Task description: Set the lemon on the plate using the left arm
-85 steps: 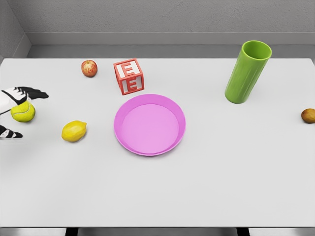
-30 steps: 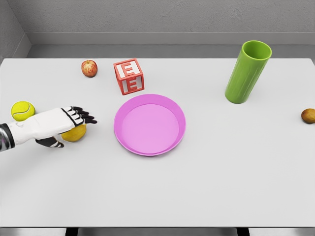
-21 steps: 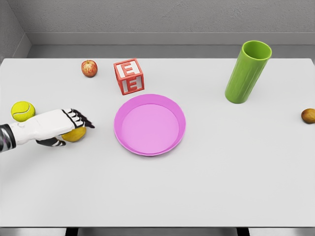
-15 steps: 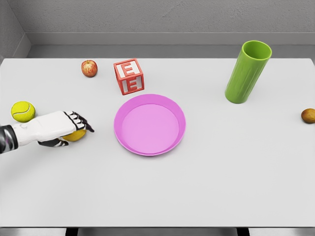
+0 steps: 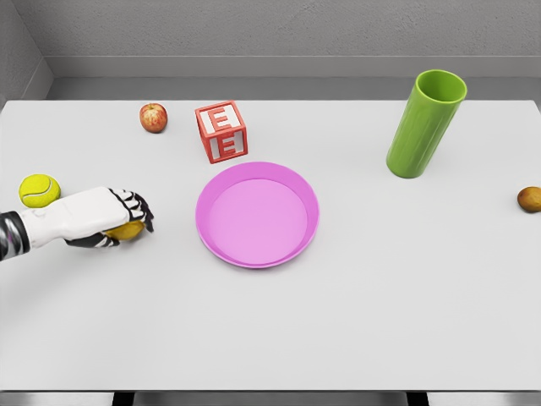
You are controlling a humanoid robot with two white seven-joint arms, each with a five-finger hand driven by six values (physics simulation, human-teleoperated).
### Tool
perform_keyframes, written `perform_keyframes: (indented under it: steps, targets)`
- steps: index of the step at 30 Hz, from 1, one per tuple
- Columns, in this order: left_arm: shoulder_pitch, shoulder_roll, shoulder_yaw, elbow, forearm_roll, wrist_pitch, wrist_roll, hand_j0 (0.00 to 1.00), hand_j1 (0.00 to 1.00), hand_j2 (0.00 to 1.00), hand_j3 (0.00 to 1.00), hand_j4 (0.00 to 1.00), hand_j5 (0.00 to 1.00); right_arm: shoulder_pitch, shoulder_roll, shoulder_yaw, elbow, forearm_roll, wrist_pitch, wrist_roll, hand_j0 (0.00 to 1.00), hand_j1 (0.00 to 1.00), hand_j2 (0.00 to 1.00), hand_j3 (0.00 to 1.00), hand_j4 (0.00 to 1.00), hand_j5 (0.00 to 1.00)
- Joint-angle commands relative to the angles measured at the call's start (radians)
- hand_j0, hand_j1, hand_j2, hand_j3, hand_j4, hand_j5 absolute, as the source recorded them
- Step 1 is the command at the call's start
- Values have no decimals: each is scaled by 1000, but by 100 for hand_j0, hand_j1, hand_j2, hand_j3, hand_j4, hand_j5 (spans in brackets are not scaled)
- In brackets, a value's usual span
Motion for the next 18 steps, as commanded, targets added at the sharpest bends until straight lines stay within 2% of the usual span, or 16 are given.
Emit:
perform_keyframes:
  steps: [1, 4, 7, 10, 18]
  targets:
    - [0, 1, 4, -3, 20, 2, 1, 58, 58, 58, 58, 58, 58, 0, 0, 0, 0, 0, 1, 0, 100, 100, 100, 100, 100, 100]
    - [-9, 1, 9, -12, 32, 2, 1, 58, 58, 58, 58, 58, 58, 0, 0, 0, 0, 0, 1, 0, 100, 100, 100, 100, 100, 100]
    - [-21, 1, 8, -66, 61, 2, 1, 58, 58, 58, 58, 58, 58, 2, 0, 0, 0, 0, -1, 0, 100, 100, 100, 100, 100, 100]
    - [-29, 1, 8, -84, 81, 2, 1, 58, 58, 58, 58, 58, 58, 0, 0, 0, 0, 0, 1, 0, 100, 100, 100, 100, 100, 100]
    - [-38, -28, 0, -141, 81, 2, -1, 58, 58, 58, 58, 58, 58, 0, 0, 0, 0, 0, 1, 0, 100, 100, 100, 100, 100, 100]
